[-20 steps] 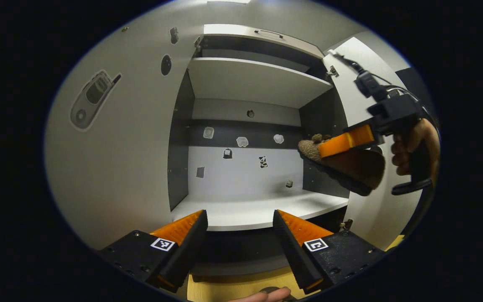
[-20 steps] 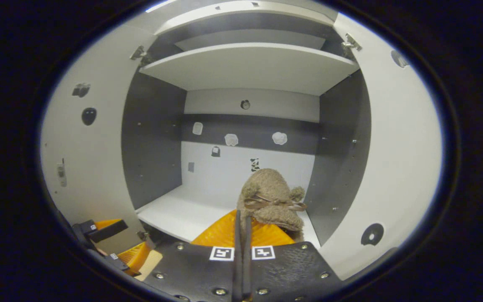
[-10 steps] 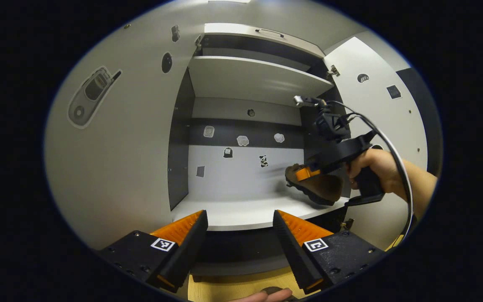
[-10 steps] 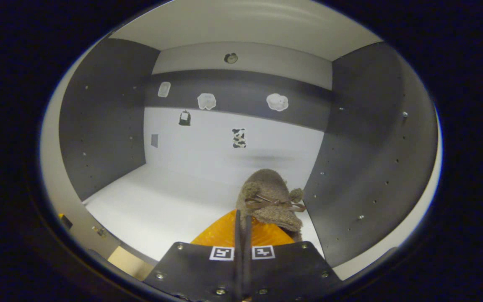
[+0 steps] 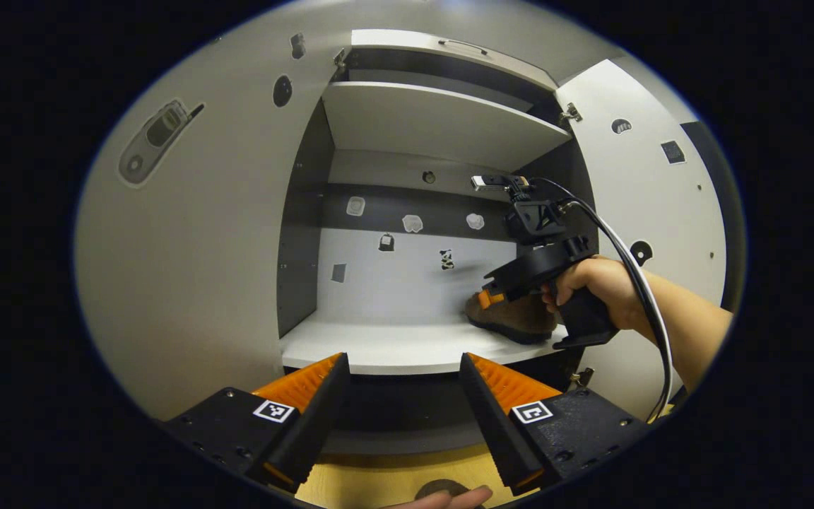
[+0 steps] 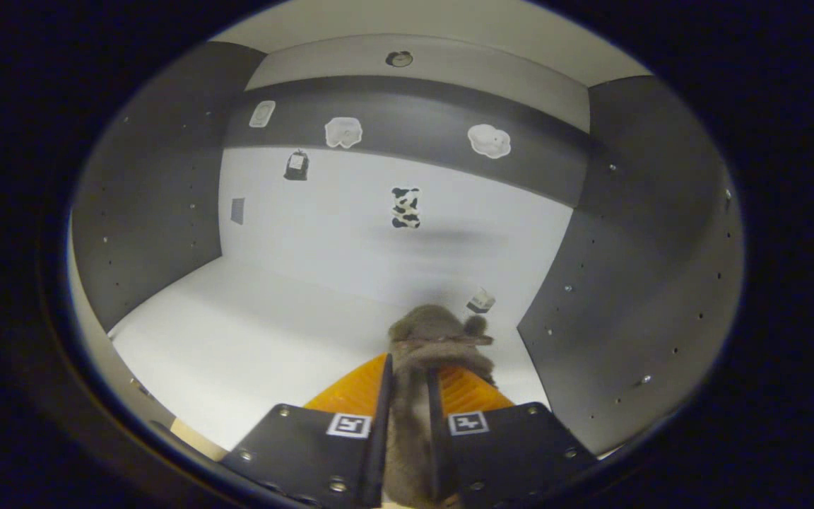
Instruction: Grab one shoe with the right hand and put it into the shoe cabinet, grab the other shoe with the left hand and put it into the shoe cabinet; then close the right door with the right hand and the left door with the left hand.
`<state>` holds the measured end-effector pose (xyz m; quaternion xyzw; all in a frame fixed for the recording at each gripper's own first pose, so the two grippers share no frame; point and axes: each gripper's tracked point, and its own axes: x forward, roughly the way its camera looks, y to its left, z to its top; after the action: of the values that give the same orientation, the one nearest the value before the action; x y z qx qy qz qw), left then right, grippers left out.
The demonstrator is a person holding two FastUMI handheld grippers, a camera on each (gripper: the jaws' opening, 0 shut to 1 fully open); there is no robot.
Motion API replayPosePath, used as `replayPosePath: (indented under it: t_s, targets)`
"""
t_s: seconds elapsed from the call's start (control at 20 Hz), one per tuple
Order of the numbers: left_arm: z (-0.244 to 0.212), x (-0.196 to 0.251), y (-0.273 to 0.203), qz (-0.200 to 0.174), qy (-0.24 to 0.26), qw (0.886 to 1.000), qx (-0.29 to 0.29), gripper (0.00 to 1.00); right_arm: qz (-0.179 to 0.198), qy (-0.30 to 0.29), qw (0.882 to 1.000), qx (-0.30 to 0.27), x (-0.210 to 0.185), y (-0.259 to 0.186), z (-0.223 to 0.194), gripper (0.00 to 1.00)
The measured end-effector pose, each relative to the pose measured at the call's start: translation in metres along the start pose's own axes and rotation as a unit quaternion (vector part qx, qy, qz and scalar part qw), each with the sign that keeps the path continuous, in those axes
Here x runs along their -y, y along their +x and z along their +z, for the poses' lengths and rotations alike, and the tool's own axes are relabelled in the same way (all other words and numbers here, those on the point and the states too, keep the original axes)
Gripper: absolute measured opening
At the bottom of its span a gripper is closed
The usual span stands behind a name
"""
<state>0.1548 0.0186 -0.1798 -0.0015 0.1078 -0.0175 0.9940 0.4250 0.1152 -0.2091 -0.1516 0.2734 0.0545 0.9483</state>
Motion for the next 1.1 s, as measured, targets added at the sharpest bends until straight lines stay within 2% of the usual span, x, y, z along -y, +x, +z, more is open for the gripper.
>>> replayPosePath:
  t_s: [0.05, 0.15, 0.35, 0.45, 0.55, 0.65, 0.85, 1.0, 1.1]
  targets:
    - [-0.001, -0.001, 0.000, 0.005, -0.001, 1.000, -0.002, 0.96, -0.002, 0.004, 1.000, 0.000, 0.001, -0.002, 0.000, 0.46]
    - [-0.002, 0.003, -0.003, 0.001, -0.004, 1.000, -0.005, 0.96, -0.001, 0.025, 1.000, 0.003, 0.003, -0.018, 0.005, 0.99]
    - [0.001, 0.001, -0.007, 0.011, -0.003, 1.000, 0.002, 0.96, 0.009, 0.092, 0.994, 0.056, 0.022, -0.060, 0.034, 0.98]
    - [0.002, 0.001, -0.011, 0.014, 0.003, 1.000, 0.004, 0.96, 0.033, 0.130, 0.987, 0.084, 0.023, -0.093, 0.044, 0.98]
    - [0.004, -0.003, -0.016, 0.030, 0.004, 1.000, 0.006, 0.96, 0.049, 0.142, 0.982, 0.111, 0.026, -0.127, 0.044, 0.98]
    - [0.006, -0.001, -0.022, 0.030, 0.004, 1.000, 0.010, 0.96, 0.052, 0.142, 0.979, 0.137, 0.027, -0.160, 0.038, 0.98]
    - [-0.009, -0.006, -0.032, 0.050, -0.005, 0.999, 0.004, 0.96, 0.015, 0.126, 0.973, 0.192, 0.034, -0.221, 0.014, 0.98]
    - [-0.035, -0.016, -0.045, 0.074, -0.003, 0.997, 0.004, 0.96, 0.050, 0.149, 0.962, 0.222, 0.011, -0.258, -0.011, 0.98]
    - [-0.056, -0.024, -0.057, 0.092, -0.008, 0.996, -0.003, 0.96, 0.064, 0.153, 0.959, 0.231, -0.001, -0.268, -0.031, 0.98]
